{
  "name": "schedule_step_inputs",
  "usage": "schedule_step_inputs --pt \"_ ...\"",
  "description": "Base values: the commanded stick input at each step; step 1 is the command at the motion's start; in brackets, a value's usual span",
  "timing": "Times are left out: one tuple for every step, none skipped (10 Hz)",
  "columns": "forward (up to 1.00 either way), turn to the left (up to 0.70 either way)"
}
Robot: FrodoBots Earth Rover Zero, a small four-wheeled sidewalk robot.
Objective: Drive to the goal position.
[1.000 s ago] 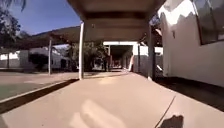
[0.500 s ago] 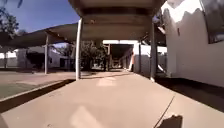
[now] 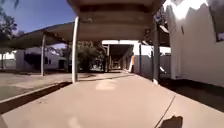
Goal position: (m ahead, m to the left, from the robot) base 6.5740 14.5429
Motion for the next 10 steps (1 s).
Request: schedule_step_inputs --pt "0.7 0.0" --pt "0.7 0.0" --pt "0.7 0.0" --pt "0.7 0.0" --pt "0.7 0.0" --pt "0.7 0.0" --pt "0.7 0.0" --pt "0.7 0.0" --pt "0.7 0.0" --pt "0.7 0.0"
